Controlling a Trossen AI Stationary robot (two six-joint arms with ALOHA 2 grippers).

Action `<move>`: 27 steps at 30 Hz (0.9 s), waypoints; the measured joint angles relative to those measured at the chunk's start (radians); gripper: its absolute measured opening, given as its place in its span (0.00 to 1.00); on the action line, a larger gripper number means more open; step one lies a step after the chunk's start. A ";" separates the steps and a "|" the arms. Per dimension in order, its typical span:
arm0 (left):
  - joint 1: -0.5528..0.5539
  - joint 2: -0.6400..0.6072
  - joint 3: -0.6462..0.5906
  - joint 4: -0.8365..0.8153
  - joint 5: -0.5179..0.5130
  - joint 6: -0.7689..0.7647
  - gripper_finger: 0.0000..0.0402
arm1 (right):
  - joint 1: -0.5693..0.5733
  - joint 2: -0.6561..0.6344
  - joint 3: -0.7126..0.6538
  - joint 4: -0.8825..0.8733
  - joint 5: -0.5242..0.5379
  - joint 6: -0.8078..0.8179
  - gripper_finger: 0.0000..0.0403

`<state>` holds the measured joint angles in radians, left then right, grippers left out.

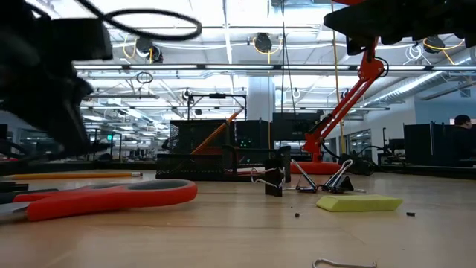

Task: Pick and place office supplies into organizer
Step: Put the black pen into the black desk organizer

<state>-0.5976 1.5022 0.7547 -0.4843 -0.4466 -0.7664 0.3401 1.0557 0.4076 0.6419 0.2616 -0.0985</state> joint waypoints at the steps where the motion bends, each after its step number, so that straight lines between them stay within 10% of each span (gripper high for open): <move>1: 0.009 -0.013 -0.001 0.013 -0.020 0.028 0.03 | 0.000 0.000 0.000 0.004 0.000 0.000 0.01; 16: 0.161 -0.228 0.003 0.618 -0.169 0.917 0.07 | 0.000 0.000 0.000 -0.001 0.000 0.000 0.01; 27: 0.515 -0.258 -0.020 0.827 0.314 1.136 0.07 | 0.000 0.000 0.000 -0.002 0.000 0.000 0.01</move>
<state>-0.0823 1.2442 0.7347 0.3430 -0.1323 0.3696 0.3401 1.0557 0.4076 0.6395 0.2611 -0.0986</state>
